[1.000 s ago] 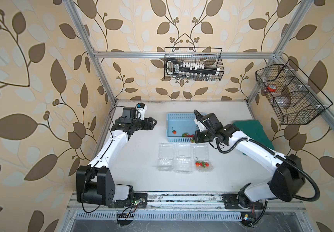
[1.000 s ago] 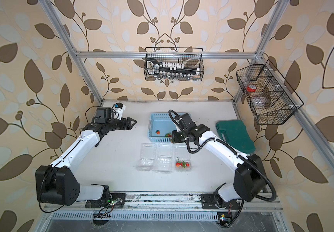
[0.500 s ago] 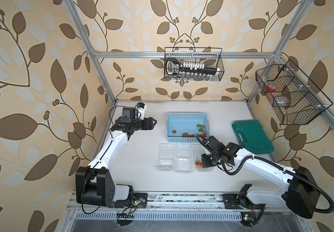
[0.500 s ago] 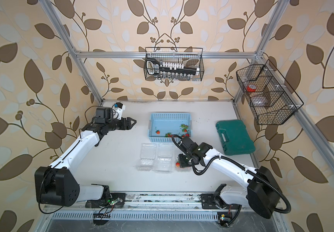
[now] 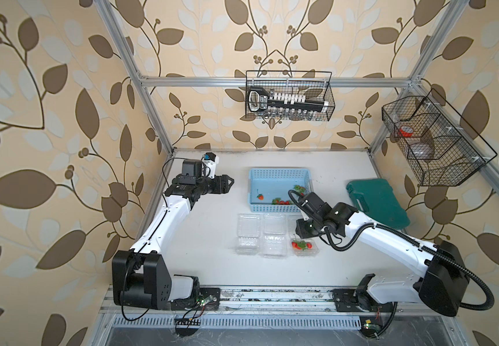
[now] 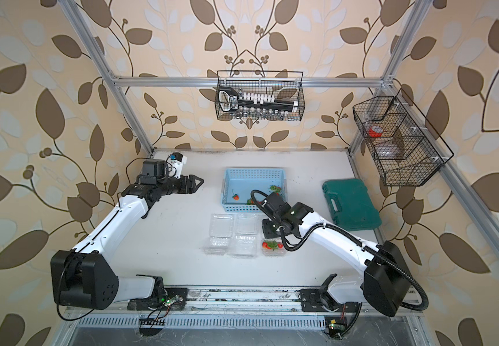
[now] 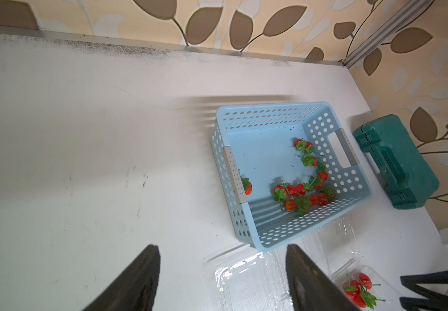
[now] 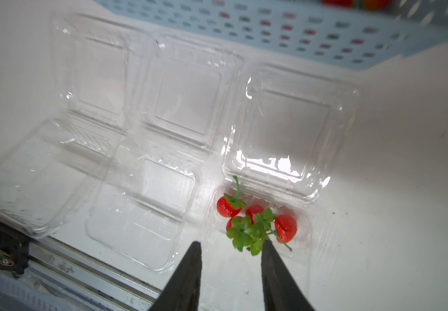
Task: Pack strawberries into containers
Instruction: Place the strawberry in the packing box, then pick up the strawberry from the basket.
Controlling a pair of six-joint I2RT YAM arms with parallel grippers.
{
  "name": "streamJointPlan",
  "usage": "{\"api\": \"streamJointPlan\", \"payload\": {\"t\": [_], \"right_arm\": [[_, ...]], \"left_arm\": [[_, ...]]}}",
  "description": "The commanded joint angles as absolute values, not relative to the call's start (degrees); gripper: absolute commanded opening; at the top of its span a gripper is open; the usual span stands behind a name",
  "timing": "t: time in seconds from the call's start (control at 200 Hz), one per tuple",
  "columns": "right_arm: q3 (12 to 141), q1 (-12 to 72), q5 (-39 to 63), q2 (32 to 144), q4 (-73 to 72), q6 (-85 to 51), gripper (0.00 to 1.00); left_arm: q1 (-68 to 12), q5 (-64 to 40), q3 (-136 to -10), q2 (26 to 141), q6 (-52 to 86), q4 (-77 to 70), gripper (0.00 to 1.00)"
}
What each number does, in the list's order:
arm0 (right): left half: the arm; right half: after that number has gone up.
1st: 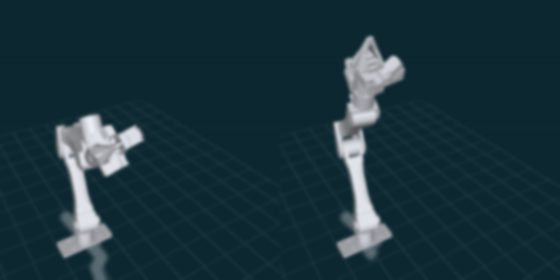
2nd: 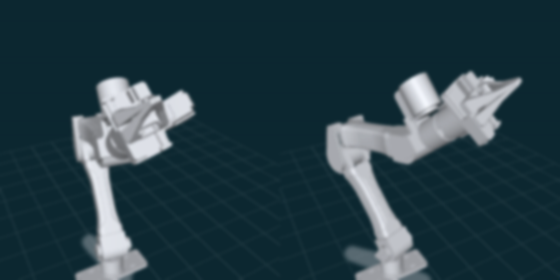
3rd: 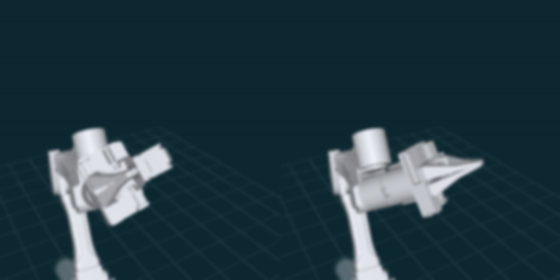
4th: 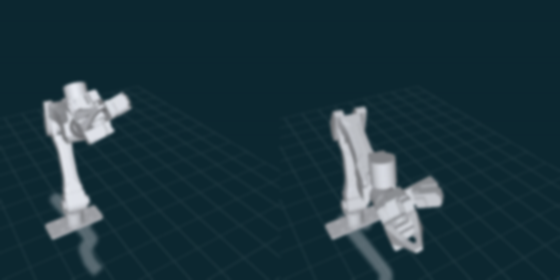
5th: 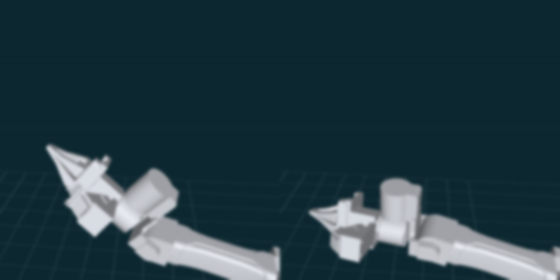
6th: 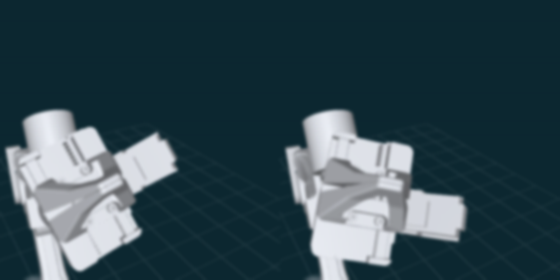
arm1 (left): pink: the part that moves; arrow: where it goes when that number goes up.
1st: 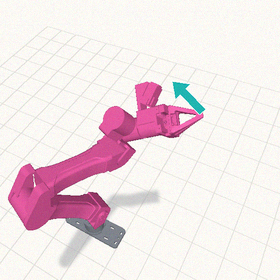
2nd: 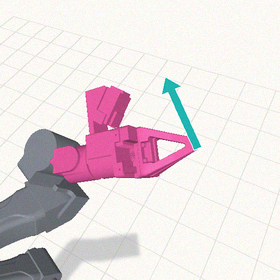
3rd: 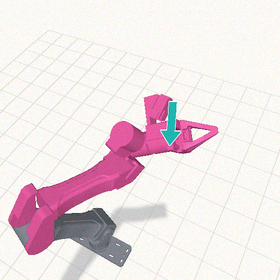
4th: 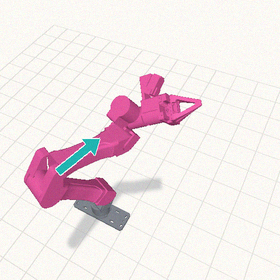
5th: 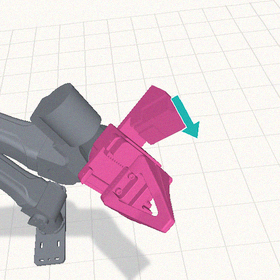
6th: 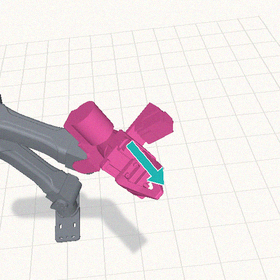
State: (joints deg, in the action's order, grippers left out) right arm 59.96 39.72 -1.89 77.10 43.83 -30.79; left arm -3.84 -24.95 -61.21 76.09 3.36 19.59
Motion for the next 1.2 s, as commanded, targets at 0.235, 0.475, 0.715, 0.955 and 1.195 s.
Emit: {"api": "streamJointPlan", "payload": {"t": [0.235,0.475,0.715,0.955,1.195], "right_arm": [[81.24,33.49,0.44,97.11,41.09,-18.81,0.39],[98.96,33.53,6.45,116.99,39.90,-14.00,0.42],[111.41,34.10,9.18,129.65,37.91,-12.82,0.44],[118.66,34.09,11.51,138.19,38.91,-11.25,0.44],[122.65,34.10,9.91,142.88,39.66,-11.82,0.43]], "left_arm": [[-4.40,-25.18,-62.67,75.41,3.20,20.01,0.75],[-4.41,-25.21,-62.58,76.19,3.10,20.00,0.75],[-4.57,-25.18,-62.61,76.68,3.16,20.01,0.75],[-4.58,-24.52,-62.76,76.71,3.01,19.96,0.75],[-4.58,-24.61,-63.03,77.17,2.99,20.05,0.75]]}}
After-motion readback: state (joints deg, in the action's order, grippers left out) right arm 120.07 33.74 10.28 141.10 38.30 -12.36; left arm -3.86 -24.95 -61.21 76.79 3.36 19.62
